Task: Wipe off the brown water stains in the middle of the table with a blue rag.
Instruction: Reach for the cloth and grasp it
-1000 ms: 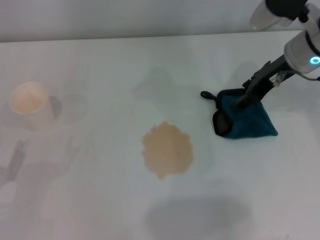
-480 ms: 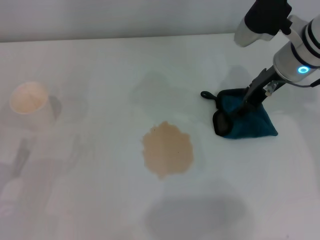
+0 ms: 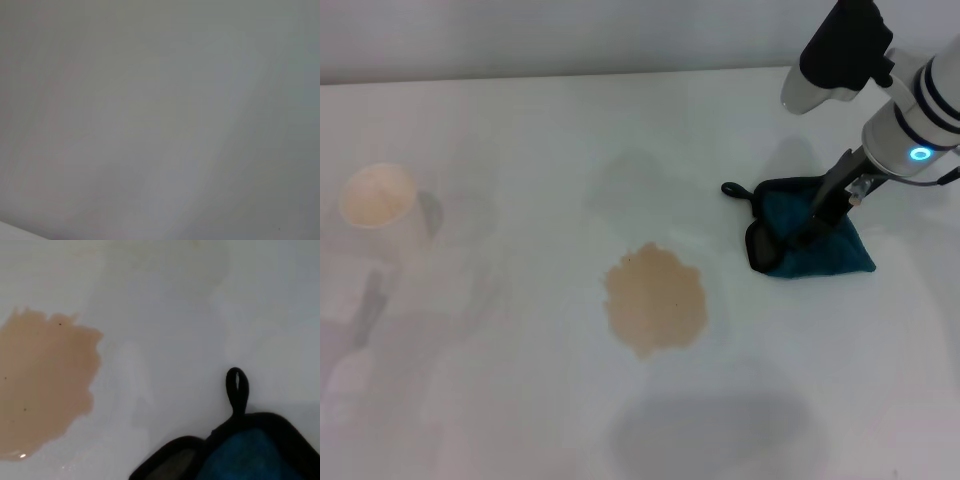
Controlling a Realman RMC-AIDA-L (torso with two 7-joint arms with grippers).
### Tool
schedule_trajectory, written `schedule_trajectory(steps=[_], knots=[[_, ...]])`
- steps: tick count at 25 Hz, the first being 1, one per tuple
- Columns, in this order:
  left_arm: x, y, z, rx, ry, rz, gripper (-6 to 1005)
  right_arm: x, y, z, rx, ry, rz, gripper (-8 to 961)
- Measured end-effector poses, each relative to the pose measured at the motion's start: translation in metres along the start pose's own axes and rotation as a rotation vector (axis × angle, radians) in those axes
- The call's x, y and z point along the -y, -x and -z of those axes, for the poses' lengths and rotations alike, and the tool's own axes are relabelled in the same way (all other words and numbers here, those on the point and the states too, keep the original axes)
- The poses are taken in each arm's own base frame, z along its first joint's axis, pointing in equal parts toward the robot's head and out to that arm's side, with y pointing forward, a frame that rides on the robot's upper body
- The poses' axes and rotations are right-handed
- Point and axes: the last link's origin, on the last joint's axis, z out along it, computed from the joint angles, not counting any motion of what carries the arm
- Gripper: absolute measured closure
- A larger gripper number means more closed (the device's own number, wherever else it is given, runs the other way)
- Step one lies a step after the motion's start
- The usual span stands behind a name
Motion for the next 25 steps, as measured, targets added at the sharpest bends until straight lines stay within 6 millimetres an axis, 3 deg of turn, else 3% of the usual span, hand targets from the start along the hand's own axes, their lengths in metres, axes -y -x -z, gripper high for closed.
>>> schedule_trajectory(steps=[15, 25], knots=[[0.0019, 0.0000, 0.0033, 0.003, -0.008, -0.001, 106, 0.0002, -0.0070, -0.0099, -0.013, 0.003, -0.021, 169], [0.0016, 0.0003, 0.0039, 0.007, -0.005, -0.002, 106, 0.0009, -0.0096, -0.0107, -0.024, -0.003, -0.020, 352]])
